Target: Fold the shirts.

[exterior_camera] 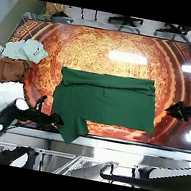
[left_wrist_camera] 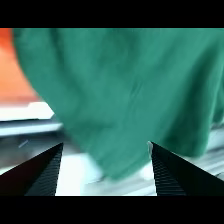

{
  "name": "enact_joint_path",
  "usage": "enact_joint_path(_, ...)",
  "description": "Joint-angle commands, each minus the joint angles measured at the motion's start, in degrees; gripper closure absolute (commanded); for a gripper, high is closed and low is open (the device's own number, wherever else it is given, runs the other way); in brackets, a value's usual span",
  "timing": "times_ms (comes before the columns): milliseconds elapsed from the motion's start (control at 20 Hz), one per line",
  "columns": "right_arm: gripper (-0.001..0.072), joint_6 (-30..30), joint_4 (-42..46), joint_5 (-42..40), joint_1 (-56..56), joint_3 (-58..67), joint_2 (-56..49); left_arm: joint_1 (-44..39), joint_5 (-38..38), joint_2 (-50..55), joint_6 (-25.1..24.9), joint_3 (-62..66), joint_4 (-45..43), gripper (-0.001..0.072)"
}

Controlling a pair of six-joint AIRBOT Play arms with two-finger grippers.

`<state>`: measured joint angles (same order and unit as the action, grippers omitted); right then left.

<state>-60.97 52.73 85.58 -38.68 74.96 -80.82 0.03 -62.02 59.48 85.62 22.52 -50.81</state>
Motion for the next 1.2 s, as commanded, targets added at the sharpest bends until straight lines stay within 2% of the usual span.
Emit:
enact_joint_path(0,0.0319,1.18,-0.02,-0.24,0.39,-5.6,0.15,-0.04,11.87,0.63,-5.31,-6.12,8.94,0.0117)
enact_joint_path(150,0.0319,1.64,0.02,-0.22,2.16,-9.92,0.15,-0.04,12.44,6.84,-7.34,-2.34,8.96,0.0119)
enact_joint_path(200,0.0319,1.62,-0.02,-0.2,2.99,-11.5,0.15,-0.04,11.56,8.37,-7.74,-0.68,8.94,0.0233)
enact_joint_path(250,0.0319,1.64,0.07,-0.2,3.96,-12.83,0.15,-0.04,9.88,9.51,-8.9,1.2,8.83,0.0559)
enact_joint_path(300,0.0319,1.84,0.07,-0.24,4.96,-14.1,0.15,-0.04,7.82,10.12,-10.27,2.93,8.85,0.0688)
enact_joint_path(500,0.0329,2.01,-0.02,0.48,8.61,-16.2,0.15,-0.04,4.79,8.48,-10.69,8.15,8.79,0.0689)
enact_joint_path(600,0.0402,1.99,0.0,3.56,10.32,-16.22,0.5,0.04,2.82,5.51,-10.58,9.97,7.82,0.069)
enact_joint_path(750,0.0421,0.42,0.04,5.42,10.95,-16.24,3.37,0.0,-1.64,-0.48,-7.04,11.93,3.69,0.0691)
enact_joint_path(800,0.0489,0.02,0.07,5.68,10.95,-16.24,4.85,0.02,-3.04,-2.54,-7.06,12.02,3.58,0.0691)
enact_joint_path(850,0.0619,0.04,0.22,5.79,10.97,-16.28,6.73,0.0,-4.09,-4.7,-6.99,12.02,3.28,0.0691)
enact_joint_path(900,0.0683,0.04,0.37,5.75,10.97,-16.48,8.74,0.0,-5.14,-6.71,-6.93,12.02,3.08,0.0692)
enact_joint_path(1150,0.0684,-9.51,15.52,4.63,10.93,-17.42,17.14,0.0,-14.34,-16.11,-0.33,12.02,-7.54,0.0692)
